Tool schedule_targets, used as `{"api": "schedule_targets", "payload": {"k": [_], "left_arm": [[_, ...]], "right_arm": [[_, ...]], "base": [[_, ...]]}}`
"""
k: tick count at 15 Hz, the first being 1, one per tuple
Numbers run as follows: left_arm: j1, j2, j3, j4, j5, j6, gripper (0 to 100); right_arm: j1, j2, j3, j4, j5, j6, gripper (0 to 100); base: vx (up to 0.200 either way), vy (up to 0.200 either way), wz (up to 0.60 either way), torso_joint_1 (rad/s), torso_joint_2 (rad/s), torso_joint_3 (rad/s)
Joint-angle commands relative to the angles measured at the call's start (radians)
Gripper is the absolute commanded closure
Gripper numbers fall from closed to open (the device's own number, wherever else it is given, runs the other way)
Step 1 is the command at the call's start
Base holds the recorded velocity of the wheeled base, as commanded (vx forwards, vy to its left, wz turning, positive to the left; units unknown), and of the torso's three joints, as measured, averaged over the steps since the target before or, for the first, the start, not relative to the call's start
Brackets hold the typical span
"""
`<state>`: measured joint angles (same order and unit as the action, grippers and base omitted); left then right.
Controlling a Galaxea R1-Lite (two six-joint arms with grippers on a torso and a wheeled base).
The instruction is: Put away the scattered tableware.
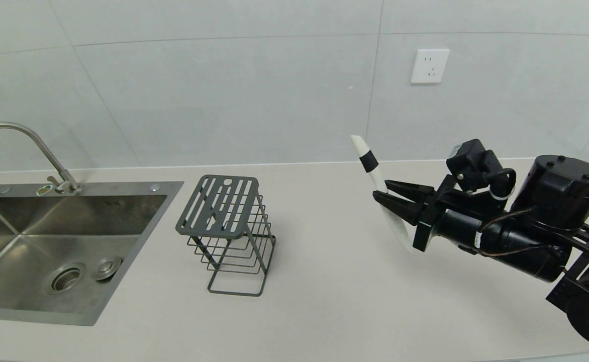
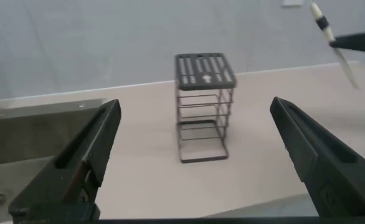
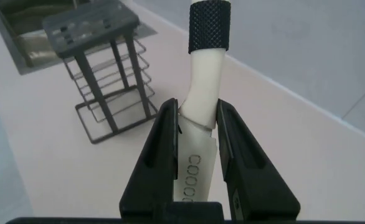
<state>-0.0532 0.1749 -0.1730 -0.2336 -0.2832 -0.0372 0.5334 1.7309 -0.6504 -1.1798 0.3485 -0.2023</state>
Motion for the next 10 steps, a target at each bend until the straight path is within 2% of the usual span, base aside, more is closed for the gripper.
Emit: {"api": "schedule_targets", "payload": {"k": [1, 2, 3, 4, 5, 6, 7, 8, 10], "left_arm": [[-0.105, 0.321, -0.163, -0.042, -0.071, 0.0, 0], [-0.134, 0.383, -0.18, -0.099, -0.085, 0.008, 0], [-0.18, 0.512, -0.195, -0.23, -0.111, 0.034, 0], [-0.215, 0.594, -0.195, -0.331, -0.162, 0.054, 0], [-0.251, 0.667, -0.189, -0.435, -0.248, 0.08, 0], [-0.264, 0.759, -0.184, -0.546, -0.353, 0.132, 0], [-0.266, 0.808, -0.183, -0.601, -0.412, 0.172, 0], [-0.266, 0.885, -0.188, -0.678, -0.501, 0.227, 0], [-0.267, 1.008, -0.195, -0.771, -0.573, 0.27, 0]], "right_arm": [[0.002, -0.05, 0.02, -0.003, 0.015, -0.006, 100], [0.002, -0.06, 0.026, -0.011, 0.029, -0.023, 100], [0.0, -0.062, 0.029, -0.06, 0.098, -0.065, 100], [0.0, -0.062, 0.031, -0.089, 0.152, -0.083, 100], [0.002, -0.063, 0.029, -0.104, 0.178, -0.104, 100], [0.017, -0.076, 0.029, -0.107, 0.19, -0.114, 100], [0.033, -0.083, 0.032, -0.109, 0.191, -0.114, 100], [0.062, -0.096, 0.054, -0.116, 0.191, -0.115, 100], [0.108, -0.102, 0.138, -0.139, 0.191, -0.121, 100]], "base": [[0.0, 0.0, 0.0, 0.0, 0.0, 0.0], [0.0, 0.0, 0.0, 0.0, 0.0, 0.0], [0.0, 0.0, 0.0, 0.0, 0.0, 0.0], [0.0, 0.0, 0.0, 0.0, 0.0, 0.0], [0.0, 0.0, 0.0, 0.0, 0.0, 0.0], [0.0, 0.0, 0.0, 0.0, 0.0, 0.0], [0.0, 0.0, 0.0, 0.0, 0.0, 0.0], [0.0, 0.0, 0.0, 0.0, 0.0, 0.0], [0.0, 0.0, 0.0, 0.0, 0.0, 0.0]]}}
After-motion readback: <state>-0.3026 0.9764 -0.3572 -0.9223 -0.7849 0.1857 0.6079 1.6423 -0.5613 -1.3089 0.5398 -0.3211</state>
